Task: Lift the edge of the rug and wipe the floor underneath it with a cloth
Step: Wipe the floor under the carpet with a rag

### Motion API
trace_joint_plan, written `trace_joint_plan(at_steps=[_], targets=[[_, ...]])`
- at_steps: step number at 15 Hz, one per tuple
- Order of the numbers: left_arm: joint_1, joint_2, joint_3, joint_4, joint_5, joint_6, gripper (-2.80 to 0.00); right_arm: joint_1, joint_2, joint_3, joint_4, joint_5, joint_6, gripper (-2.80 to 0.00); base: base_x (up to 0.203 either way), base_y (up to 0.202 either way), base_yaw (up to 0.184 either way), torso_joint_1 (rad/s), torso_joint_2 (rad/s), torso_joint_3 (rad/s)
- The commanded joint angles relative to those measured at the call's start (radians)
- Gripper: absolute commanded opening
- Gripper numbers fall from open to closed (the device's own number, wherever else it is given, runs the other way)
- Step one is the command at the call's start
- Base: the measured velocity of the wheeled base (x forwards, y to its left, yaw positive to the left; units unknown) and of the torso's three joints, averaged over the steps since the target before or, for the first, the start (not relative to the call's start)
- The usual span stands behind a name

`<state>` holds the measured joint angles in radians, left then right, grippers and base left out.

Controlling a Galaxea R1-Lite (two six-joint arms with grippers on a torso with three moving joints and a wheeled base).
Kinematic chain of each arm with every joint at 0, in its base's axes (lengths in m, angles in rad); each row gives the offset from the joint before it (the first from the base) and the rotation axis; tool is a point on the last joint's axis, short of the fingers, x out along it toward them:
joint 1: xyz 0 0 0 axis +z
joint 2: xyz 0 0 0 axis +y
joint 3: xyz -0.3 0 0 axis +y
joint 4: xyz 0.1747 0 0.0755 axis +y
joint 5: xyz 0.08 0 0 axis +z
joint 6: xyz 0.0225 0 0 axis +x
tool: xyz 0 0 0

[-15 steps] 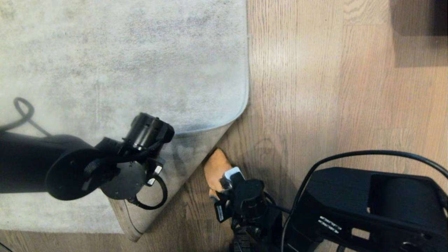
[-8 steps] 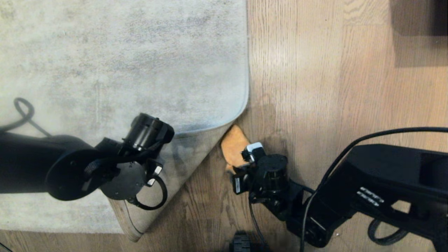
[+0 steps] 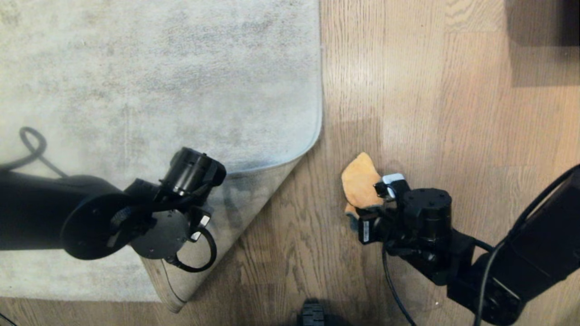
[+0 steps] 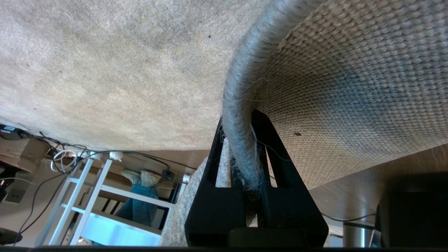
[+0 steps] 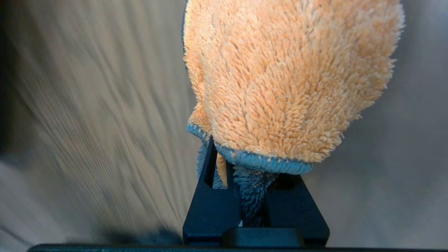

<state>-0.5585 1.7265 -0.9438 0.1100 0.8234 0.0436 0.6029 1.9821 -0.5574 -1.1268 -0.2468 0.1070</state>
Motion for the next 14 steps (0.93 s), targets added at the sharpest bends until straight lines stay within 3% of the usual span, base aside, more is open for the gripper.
trace_joint_plan(at_steps=[1,4,7,10,14], targets=[[0.002,0.002,0.0,0.0,0.005,-0.001,-2.8,-0.009,-0.072,0.155,-0.027,0.001,-0.003,-2.8,0.0,0.0,0.0,0.0,0.0,0.0],[0.0,0.002,0.002,0.0,0.005,-0.001,-2.8,0.058,-0.024,0.325,-0.195,0.003,0.009,-2.8,0.0,0.0,0.0,0.0,0.0,0.0],[0.0,0.002,0.002,0.0,0.005,-0.001,-2.8,0.178,0.149,0.379,-0.387,0.001,0.022,-2.8,0.0,0.0,0.0,0.0,0.0,0.0],[0.0,0.002,0.003,0.0,0.005,-0.005,-2.8,0.336,0.259,0.317,-0.43,-0.005,0.024,-2.8,0.0,0.0,0.0,0.0,0.0,0.0],[0.002,0.002,0.002,0.0,0.005,-0.007,-2.8,0.428,0.396,0.182,-0.431,-0.008,0.023,-2.8,0.0,0.0,0.0,0.0,0.0,0.0]])
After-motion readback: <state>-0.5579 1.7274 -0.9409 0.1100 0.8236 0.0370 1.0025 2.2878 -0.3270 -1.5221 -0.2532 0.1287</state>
